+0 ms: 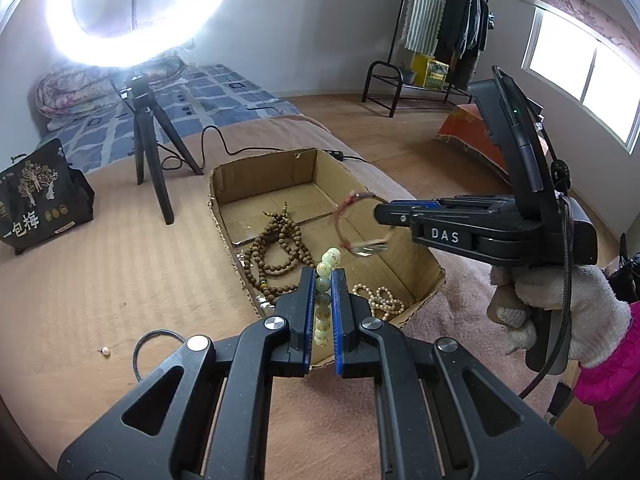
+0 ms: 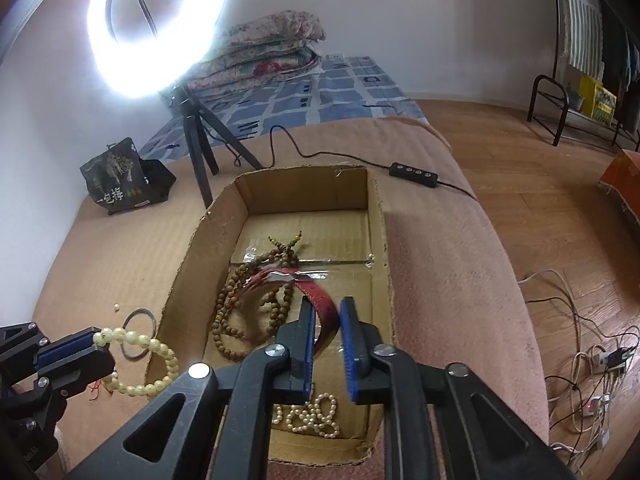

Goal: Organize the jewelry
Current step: 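Open both tools to release the bracelet and watch into the box, then withdraw both tools from the box toward the remaining jewelry on the bed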

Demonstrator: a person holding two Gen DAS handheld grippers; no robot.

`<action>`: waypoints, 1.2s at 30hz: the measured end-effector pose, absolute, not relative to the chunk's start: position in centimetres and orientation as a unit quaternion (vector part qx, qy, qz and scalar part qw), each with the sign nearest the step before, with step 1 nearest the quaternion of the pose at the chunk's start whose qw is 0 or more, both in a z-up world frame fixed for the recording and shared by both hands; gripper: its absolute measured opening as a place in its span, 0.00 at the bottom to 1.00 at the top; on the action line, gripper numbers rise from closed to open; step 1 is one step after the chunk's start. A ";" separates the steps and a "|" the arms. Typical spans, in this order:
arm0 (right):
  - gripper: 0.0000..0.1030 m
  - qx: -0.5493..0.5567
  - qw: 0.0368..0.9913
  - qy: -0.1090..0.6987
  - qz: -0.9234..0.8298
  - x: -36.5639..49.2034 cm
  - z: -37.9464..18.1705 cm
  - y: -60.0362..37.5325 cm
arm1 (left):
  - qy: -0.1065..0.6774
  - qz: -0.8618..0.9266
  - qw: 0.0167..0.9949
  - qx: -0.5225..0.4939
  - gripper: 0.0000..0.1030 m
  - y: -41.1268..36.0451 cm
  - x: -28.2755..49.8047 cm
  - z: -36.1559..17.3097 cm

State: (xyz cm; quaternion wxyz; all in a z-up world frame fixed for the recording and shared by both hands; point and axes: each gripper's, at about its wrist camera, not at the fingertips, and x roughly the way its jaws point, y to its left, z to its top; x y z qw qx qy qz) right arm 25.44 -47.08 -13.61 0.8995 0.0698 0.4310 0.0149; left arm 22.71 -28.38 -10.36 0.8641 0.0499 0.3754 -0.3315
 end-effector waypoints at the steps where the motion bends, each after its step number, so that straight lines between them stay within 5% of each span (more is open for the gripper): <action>1: 0.18 0.071 0.899 0.432 0.016 25.5 -13.7 -47.1 | 0.376 -0.333 0.863 0.049 0.05 -28.4 22.7 -10.4; 4: 0.23 0.076 0.900 0.429 0.013 25.4 -13.6 -47.1 | 0.381 -0.335 0.860 0.049 0.06 -28.5 22.8 -10.4; 6: 0.29 0.084 0.902 0.423 0.012 25.3 -13.3 -47.2 | 0.386 -0.339 0.857 0.048 0.38 -28.4 23.0 -10.6; 7: 0.30 0.086 0.903 0.421 0.012 25.2 -13.2 -47.3 | 0.383 -0.339 0.858 0.044 0.44 -28.3 22.9 -10.5; 14: 0.43 0.081 0.908 0.411 0.005 24.7 -12.3 -47.2 | 0.374 -0.333 0.864 0.050 0.44 -27.7 22.4 -10.4; 21: 0.46 0.084 0.910 0.406 -0.001 24.0 -11.7 -47.1 | 0.371 -0.330 0.867 0.050 0.44 -27.0 21.9 -10.0; 36: 0.84 0.064 0.922 0.383 -0.002 20.9 -9.7 -44.7 | 0.365 -0.291 0.883 0.049 0.44 -20.8 21.1 -9.0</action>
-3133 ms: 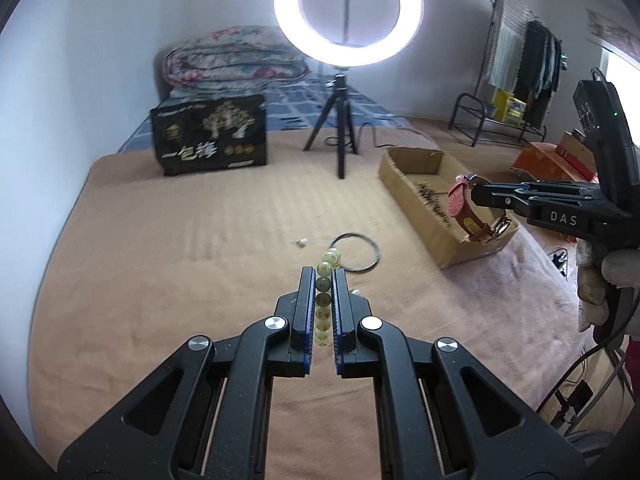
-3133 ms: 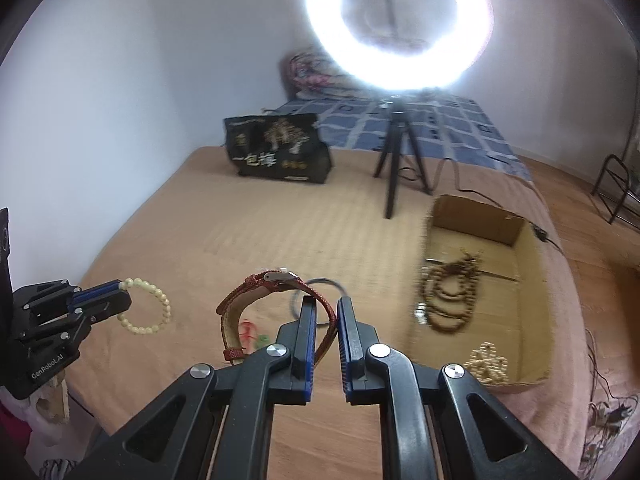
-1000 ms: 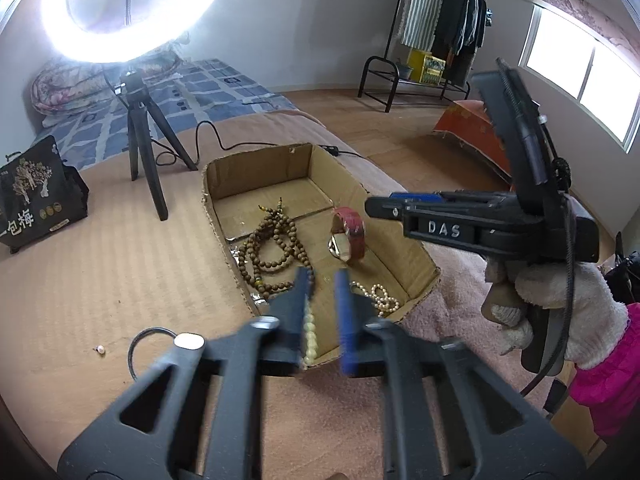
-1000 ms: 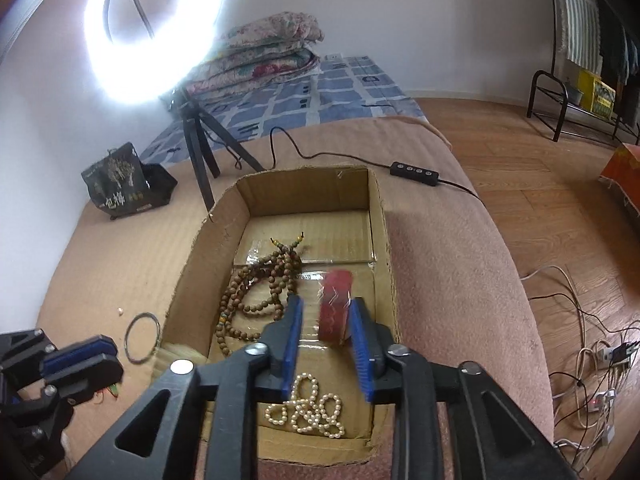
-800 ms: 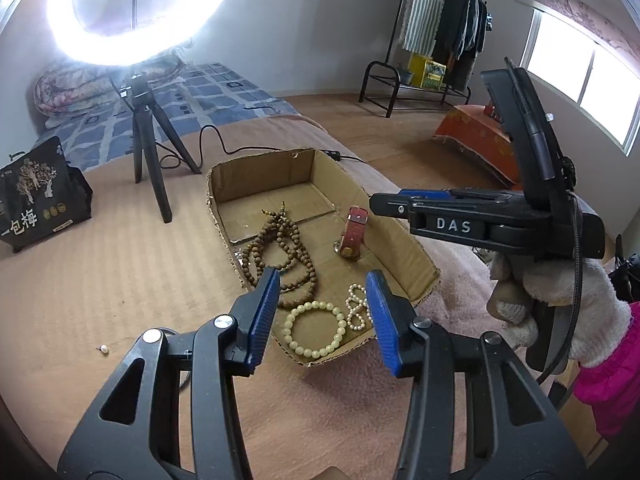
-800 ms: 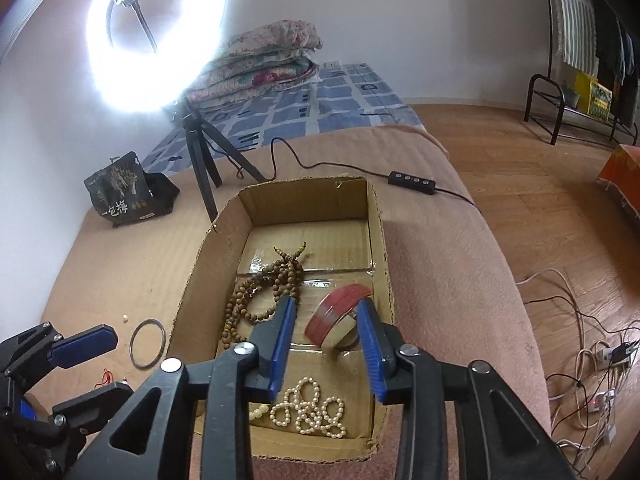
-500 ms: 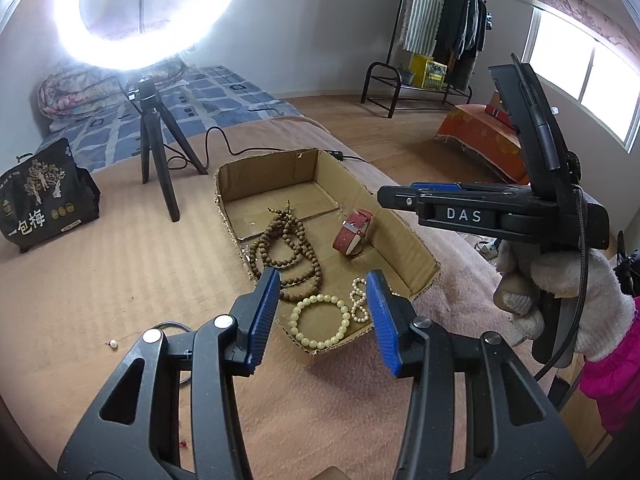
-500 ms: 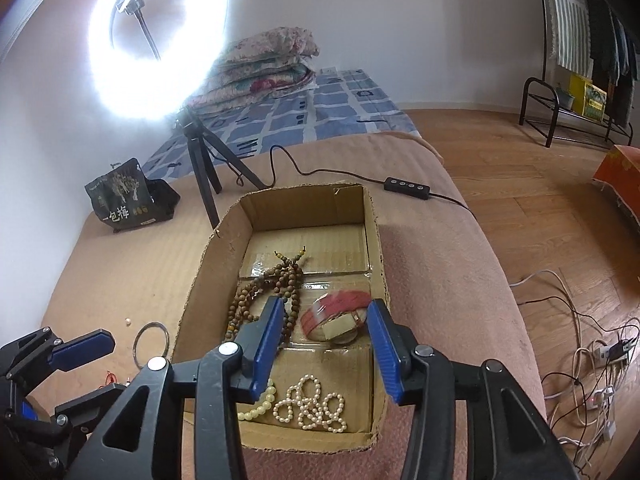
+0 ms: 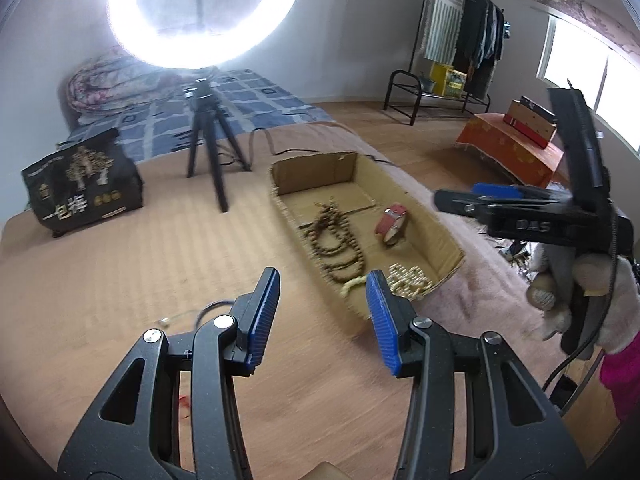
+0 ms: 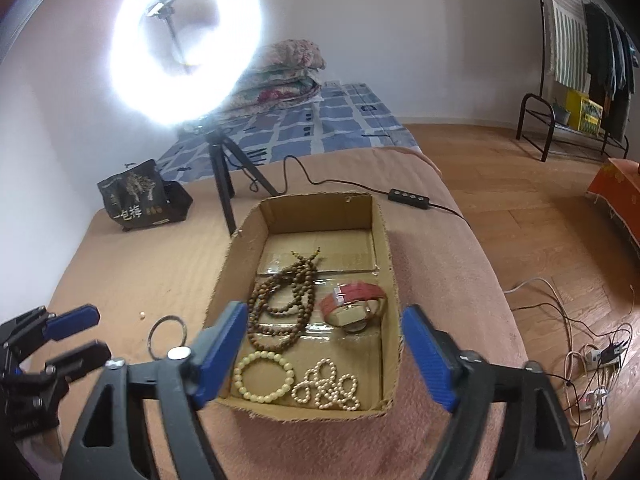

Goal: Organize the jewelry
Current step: 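Withdraw both tools from the box toward the remaining jewelry on the bed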

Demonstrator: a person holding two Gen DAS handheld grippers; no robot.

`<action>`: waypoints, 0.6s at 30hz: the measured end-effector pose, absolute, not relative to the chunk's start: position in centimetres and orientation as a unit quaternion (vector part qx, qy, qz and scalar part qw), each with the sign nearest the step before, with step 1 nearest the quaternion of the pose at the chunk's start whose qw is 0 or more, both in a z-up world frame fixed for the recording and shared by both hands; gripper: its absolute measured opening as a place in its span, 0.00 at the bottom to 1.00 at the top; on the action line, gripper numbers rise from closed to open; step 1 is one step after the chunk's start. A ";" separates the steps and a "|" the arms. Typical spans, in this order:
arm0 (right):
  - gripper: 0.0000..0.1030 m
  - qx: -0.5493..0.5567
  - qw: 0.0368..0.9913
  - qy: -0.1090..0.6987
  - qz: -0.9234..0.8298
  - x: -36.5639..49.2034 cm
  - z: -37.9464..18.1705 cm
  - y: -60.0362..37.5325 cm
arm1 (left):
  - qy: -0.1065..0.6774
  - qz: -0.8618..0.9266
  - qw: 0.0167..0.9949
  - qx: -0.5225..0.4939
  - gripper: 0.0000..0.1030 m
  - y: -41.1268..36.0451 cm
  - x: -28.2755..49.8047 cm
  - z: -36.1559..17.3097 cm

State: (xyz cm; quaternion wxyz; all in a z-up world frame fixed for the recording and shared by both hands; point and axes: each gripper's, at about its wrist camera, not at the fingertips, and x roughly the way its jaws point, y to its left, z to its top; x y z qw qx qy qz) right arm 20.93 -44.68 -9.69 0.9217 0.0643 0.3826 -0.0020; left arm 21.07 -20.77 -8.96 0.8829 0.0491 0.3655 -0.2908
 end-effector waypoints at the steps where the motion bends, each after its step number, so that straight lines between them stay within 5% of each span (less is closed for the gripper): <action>1: 0.85 0.061 0.923 0.380 -0.001 20.7 -9.6 -44.4 | 0.365 -0.286 0.885 0.052 0.44 -20.2 20.9 -9.0; 6: 0.91 0.049 0.926 0.375 0.008 19.7 -9.3 -42.9 | 0.360 -0.252 0.896 0.068 0.47 -16.2 20.7 -8.9; 9: 0.91 0.049 0.927 0.371 0.017 19.2 -9.1 -42.1 | 0.356 -0.229 0.904 0.063 0.62 -13.6 20.7 -8.9; 18: 0.91 0.047 0.928 0.365 0.054 17.5 -8.9 -39.2 | 0.381 -0.186 0.905 0.043 0.63 -8.5 21.5 -10.3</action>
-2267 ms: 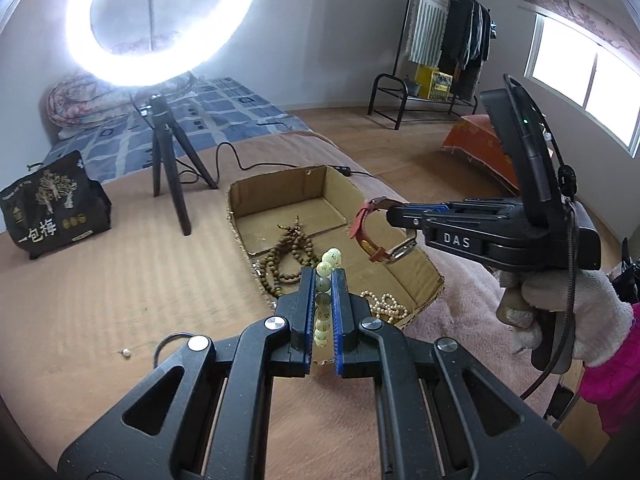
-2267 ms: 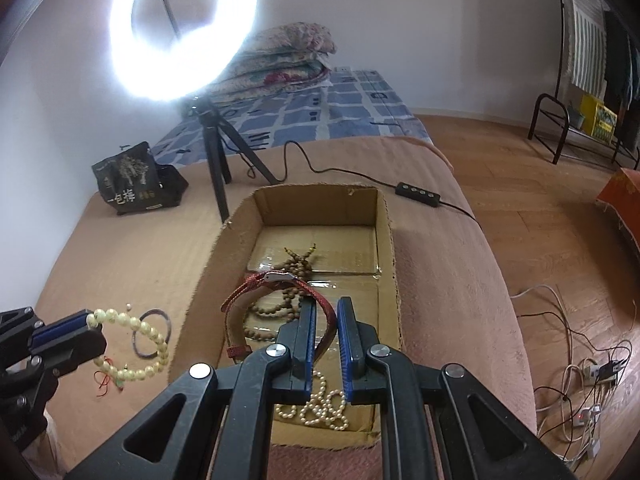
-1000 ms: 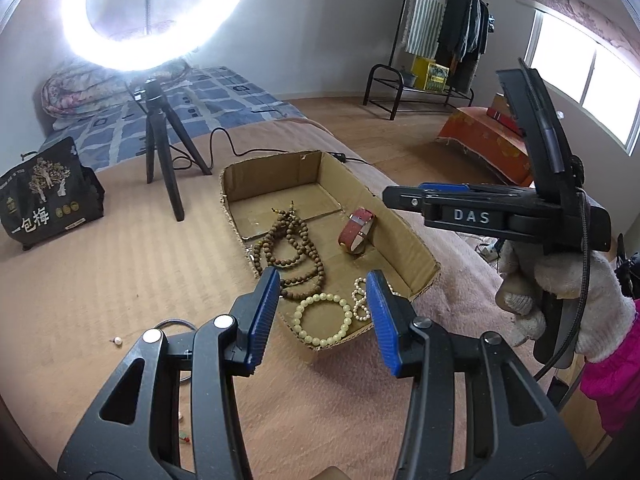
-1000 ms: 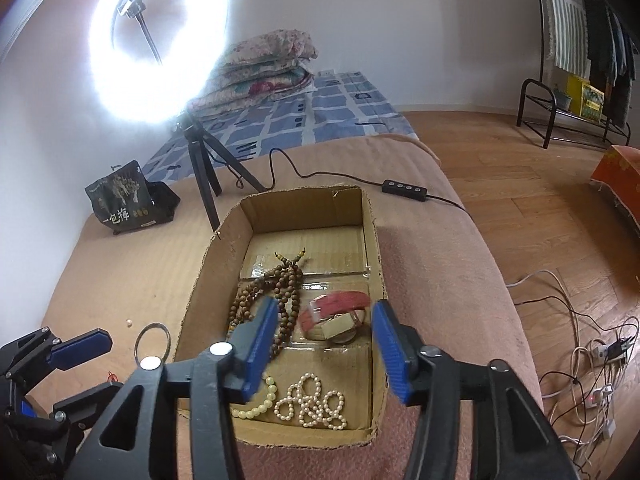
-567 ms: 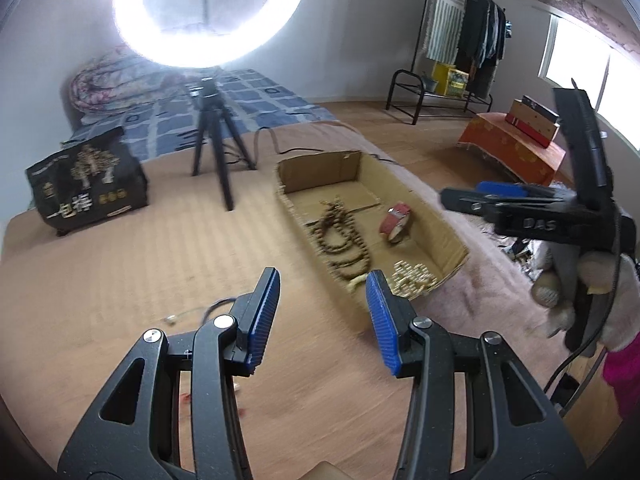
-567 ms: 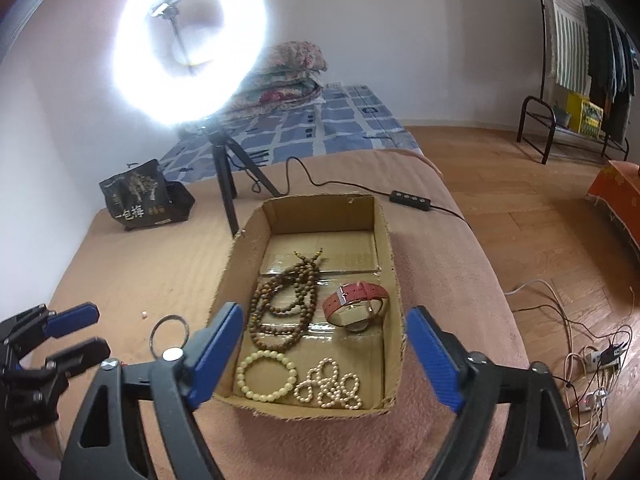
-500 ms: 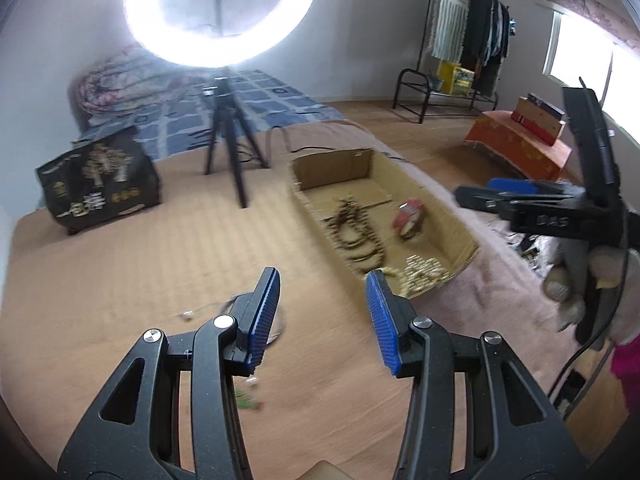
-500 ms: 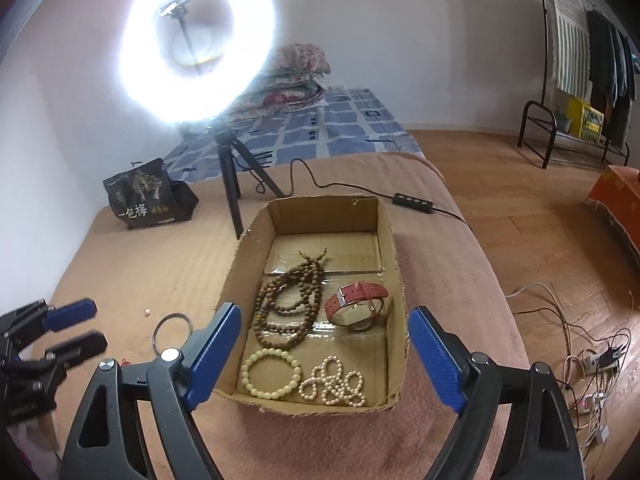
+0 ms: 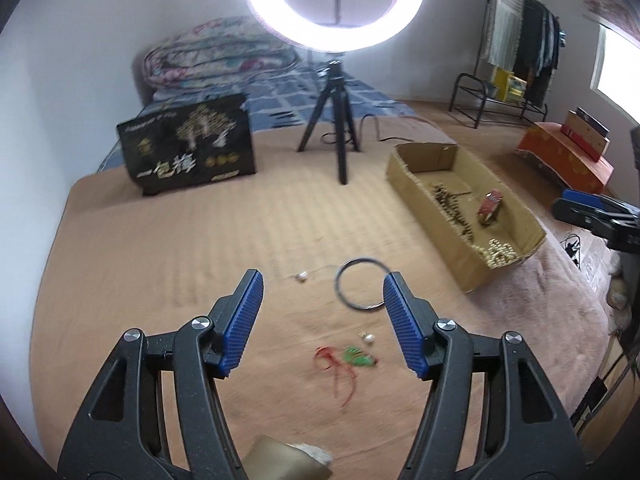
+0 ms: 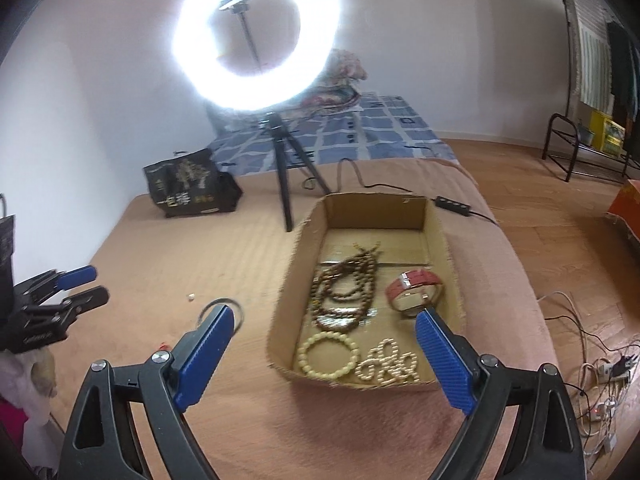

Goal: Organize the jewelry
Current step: 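Withdraw both tools from the box toward the remaining jewelry on the bed, then lower the left tool to the green pendant while the right tool approaches the blue bangle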

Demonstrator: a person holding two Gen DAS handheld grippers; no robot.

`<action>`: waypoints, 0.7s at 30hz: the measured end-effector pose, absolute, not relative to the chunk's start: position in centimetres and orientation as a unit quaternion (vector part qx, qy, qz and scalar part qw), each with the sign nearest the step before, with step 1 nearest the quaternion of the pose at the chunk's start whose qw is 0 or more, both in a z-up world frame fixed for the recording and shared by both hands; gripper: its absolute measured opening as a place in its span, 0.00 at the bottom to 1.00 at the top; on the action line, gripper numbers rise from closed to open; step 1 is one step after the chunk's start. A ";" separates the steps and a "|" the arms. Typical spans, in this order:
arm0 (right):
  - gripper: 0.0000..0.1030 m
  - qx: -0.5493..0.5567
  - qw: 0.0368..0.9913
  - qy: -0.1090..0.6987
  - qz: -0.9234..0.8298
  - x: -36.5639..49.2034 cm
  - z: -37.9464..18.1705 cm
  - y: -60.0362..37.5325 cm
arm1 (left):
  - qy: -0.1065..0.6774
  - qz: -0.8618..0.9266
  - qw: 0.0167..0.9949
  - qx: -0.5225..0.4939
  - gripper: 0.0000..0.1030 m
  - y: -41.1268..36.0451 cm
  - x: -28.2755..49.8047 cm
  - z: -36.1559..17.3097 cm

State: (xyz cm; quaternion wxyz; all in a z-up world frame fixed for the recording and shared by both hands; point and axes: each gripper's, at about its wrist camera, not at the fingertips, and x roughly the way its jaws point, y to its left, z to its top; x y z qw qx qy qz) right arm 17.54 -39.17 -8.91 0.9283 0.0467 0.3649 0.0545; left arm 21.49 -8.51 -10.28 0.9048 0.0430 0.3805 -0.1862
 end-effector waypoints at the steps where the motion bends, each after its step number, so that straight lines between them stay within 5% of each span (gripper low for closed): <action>1: 0.91 0.044 0.928 0.364 0.058 17.4 -8.9 -38.8 | 0.386 -0.183 0.903 0.038 0.63 -8.0 21.5 -10.7; 21: 0.87 0.016 0.903 0.404 0.146 18.0 -12.0 -31.6 | 0.440 -0.252 0.862 0.019 0.62 -8.2 17.9 -17.2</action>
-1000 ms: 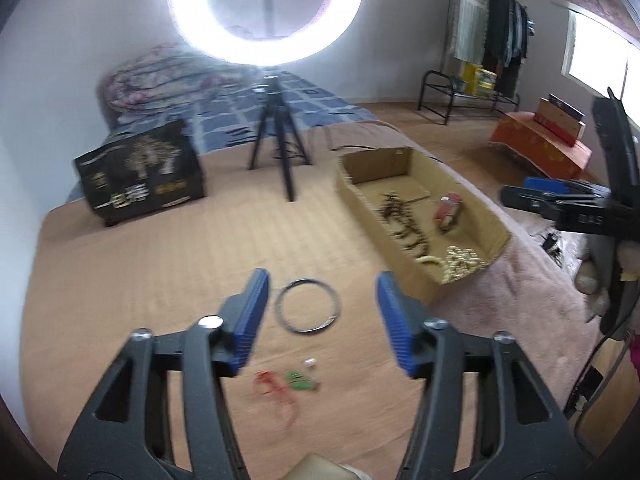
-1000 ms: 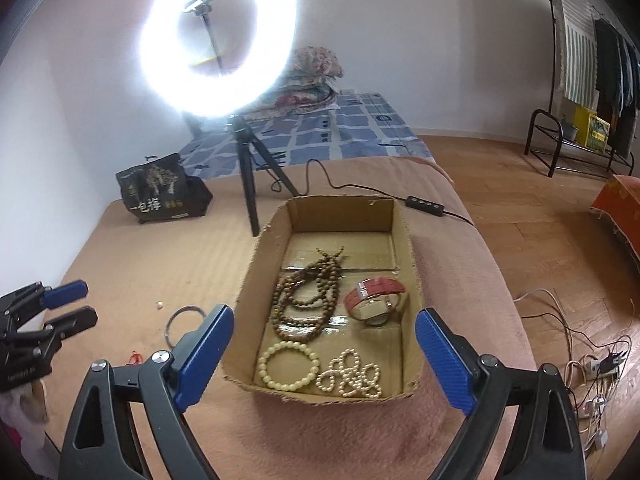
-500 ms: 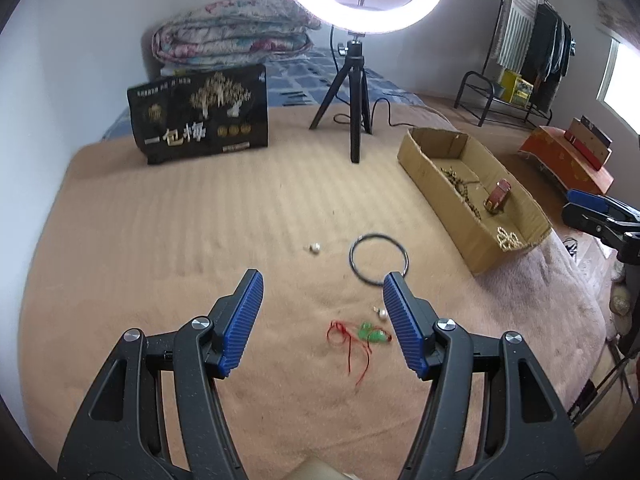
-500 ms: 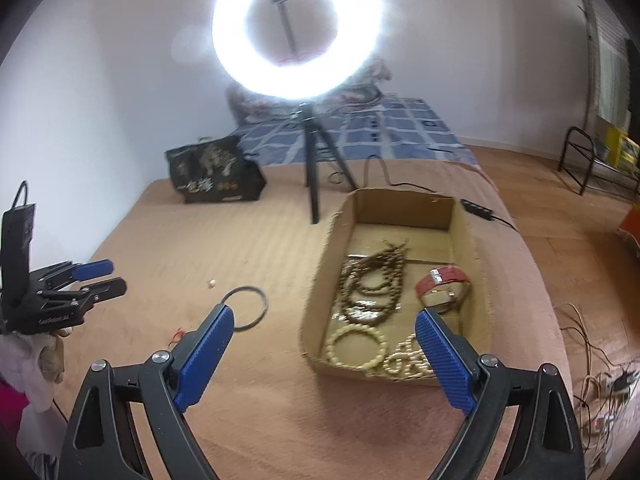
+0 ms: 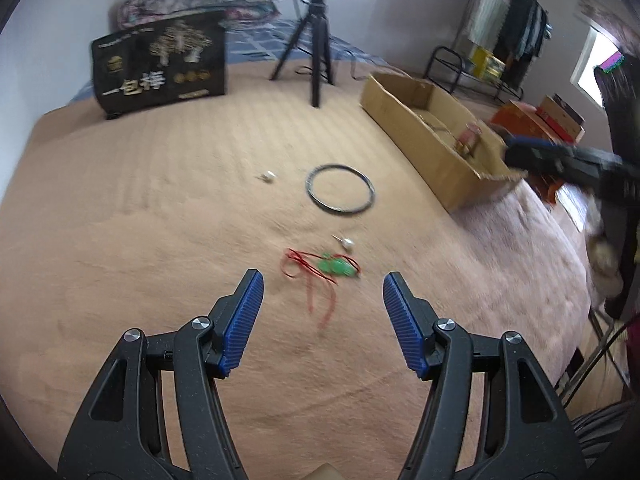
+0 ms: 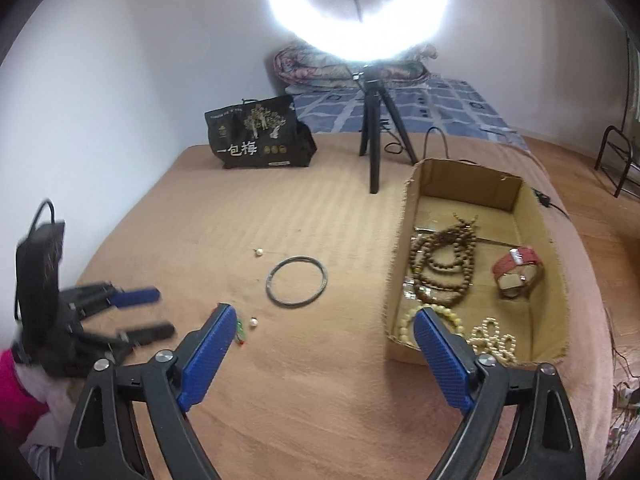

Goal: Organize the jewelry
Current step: 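Lower the left tool to the green pendant while the right tool approaches the blue bangle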

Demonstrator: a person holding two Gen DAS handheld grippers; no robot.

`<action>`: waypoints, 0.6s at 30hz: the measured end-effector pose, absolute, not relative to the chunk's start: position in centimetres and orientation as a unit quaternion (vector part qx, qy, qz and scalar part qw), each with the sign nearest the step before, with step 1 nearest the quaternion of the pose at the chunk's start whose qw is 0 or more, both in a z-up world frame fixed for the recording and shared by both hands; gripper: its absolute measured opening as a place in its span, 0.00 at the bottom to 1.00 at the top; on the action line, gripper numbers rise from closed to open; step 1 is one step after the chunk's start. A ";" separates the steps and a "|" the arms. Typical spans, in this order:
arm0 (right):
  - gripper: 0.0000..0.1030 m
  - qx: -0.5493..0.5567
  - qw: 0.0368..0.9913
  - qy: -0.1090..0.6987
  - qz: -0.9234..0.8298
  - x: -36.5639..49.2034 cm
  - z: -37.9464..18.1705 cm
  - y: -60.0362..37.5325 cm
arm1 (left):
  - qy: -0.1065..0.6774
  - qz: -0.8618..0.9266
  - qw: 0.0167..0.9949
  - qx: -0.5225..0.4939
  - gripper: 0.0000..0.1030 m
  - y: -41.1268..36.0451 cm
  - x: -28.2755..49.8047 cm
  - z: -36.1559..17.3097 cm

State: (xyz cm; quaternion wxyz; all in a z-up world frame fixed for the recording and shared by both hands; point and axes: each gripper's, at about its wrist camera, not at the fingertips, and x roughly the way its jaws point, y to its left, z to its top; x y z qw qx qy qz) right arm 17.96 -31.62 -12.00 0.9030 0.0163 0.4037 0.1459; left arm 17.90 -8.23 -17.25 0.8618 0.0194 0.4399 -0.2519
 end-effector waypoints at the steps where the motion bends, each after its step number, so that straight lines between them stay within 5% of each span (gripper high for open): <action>1: 0.86 0.016 0.901 0.406 0.149 18.3 -12.1 -31.4 | 0.441 -0.256 0.860 0.020 0.62 -8.6 17.9 -17.4; 7: 0.78 0.014 0.888 0.427 0.169 20.4 -12.8 -29.7 | 0.442 -0.268 0.855 0.024 0.62 -10.1 18.4 -18.3; 11: 0.78 0.011 0.879 0.444 0.175 21.9 -13.3 -28.5 | 0.442 -0.267 0.856 0.025 0.53 -10.2 18.9 -18.9; 18: 0.78 -0.002 0.858 0.479 0.185 25.2 -14.6 -26.7 | 0.445 -0.265 0.855 0.006 0.53 -9.6 19.8 -19.6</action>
